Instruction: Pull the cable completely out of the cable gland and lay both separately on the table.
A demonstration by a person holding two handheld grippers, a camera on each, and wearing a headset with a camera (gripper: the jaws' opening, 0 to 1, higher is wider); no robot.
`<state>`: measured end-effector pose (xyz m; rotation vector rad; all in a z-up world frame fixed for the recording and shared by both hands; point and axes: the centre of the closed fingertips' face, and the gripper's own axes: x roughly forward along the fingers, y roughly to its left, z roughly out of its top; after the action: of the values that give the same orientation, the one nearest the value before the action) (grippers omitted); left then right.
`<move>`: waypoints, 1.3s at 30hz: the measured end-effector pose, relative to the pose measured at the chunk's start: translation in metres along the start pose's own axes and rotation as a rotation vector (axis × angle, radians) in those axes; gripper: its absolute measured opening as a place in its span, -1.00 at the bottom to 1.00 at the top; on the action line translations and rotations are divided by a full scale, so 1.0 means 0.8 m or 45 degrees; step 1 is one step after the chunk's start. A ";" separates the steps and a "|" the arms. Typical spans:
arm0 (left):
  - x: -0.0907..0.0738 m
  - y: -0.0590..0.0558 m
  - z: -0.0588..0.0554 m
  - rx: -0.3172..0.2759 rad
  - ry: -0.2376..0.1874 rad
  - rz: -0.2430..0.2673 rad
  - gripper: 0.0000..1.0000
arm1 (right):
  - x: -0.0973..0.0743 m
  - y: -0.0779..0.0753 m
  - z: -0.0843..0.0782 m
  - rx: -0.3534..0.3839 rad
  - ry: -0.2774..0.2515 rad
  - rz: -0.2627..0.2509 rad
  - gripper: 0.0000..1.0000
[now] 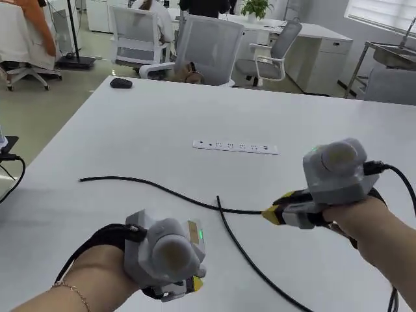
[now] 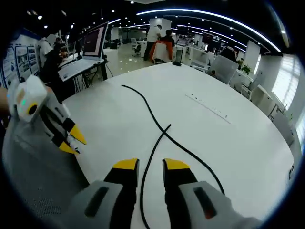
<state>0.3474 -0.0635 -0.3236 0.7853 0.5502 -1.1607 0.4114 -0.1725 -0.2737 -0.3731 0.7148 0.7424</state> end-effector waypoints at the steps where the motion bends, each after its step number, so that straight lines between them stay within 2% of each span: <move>1: 0.003 -0.001 0.002 -0.002 -0.004 -0.024 -0.64 | -0.010 0.010 -0.010 -0.006 0.010 0.011 -0.61; 2: 0.007 -0.002 0.001 0.002 0.007 -0.036 -0.64 | -0.017 0.014 -0.017 -0.010 0.013 0.013 -0.62; 5: 0.017 -0.003 -0.006 0.081 0.064 -0.071 -0.64 | -0.041 0.034 -0.034 -0.041 0.015 0.010 -0.65; 6: 0.021 -0.004 -0.007 0.088 0.066 -0.081 -0.64 | -0.044 0.036 -0.036 -0.039 0.015 0.008 -0.66; 9: 0.039 -0.009 -0.009 0.021 0.050 -0.159 -0.64 | -0.061 0.052 -0.039 0.011 -0.023 -0.006 -0.68; 12: 0.057 -0.007 -0.025 -0.035 0.080 -0.193 -0.64 | -0.072 0.059 -0.034 0.066 -0.077 -0.024 -0.69; 18: 0.084 0.001 -0.060 -0.106 0.156 -0.210 -0.64 | -0.084 0.065 -0.033 0.097 -0.110 -0.033 -0.70; 21: 0.092 0.005 -0.069 -0.123 0.166 -0.196 -0.64 | -0.088 0.063 -0.034 0.115 -0.118 -0.047 -0.70; 23: 0.093 0.002 -0.074 -0.162 0.167 -0.215 -0.64 | -0.089 0.065 -0.035 0.125 -0.118 -0.042 -0.72; 24: 0.093 0.000 -0.078 -0.165 0.185 -0.223 -0.64 | -0.090 0.066 -0.035 0.125 -0.118 -0.042 -0.72; 25: 0.090 -0.001 -0.072 -0.178 0.151 -0.235 -0.62 | -0.092 0.067 -0.036 0.126 -0.117 -0.045 -0.71; 26: 0.086 -0.008 -0.078 -0.202 0.187 -0.271 -0.62 | -0.092 0.068 -0.037 0.126 -0.118 -0.045 -0.71; 27: 0.085 -0.006 -0.079 -0.200 0.188 -0.284 -0.62 | -0.093 0.068 -0.037 0.126 -0.118 -0.045 -0.71; 29: 0.077 -0.007 -0.084 -0.187 0.218 -0.295 -0.50 | -0.092 0.069 -0.041 0.133 -0.109 -0.038 -0.70; 30: 0.070 -0.003 -0.085 -0.191 0.206 -0.274 -0.43 | -0.092 0.070 -0.043 0.136 -0.100 -0.037 -0.70; 32: 0.056 0.002 -0.085 -0.190 0.190 -0.267 -0.48 | -0.091 0.071 -0.046 0.135 -0.091 -0.036 -0.69; 35: 0.020 0.024 -0.087 -0.224 0.172 -0.193 -0.52 | -0.090 0.072 -0.054 0.121 -0.066 -0.031 -0.67; 36: 0.015 0.026 -0.086 -0.224 0.166 -0.184 -0.50 | -0.089 0.072 -0.058 0.116 -0.052 -0.029 -0.66; 37: -0.004 0.038 -0.080 -0.236 0.133 -0.129 -0.47 | -0.088 0.073 -0.065 0.113 -0.030 -0.023 -0.65; 39: -0.038 0.048 -0.071 -0.273 0.069 -0.065 -0.39 | -0.087 0.074 -0.074 0.119 -0.008 -0.009 -0.63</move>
<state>0.3749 0.0060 -0.3264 0.6222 0.7303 -1.1082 0.3054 -0.1972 -0.2700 -0.2880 0.7392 0.7006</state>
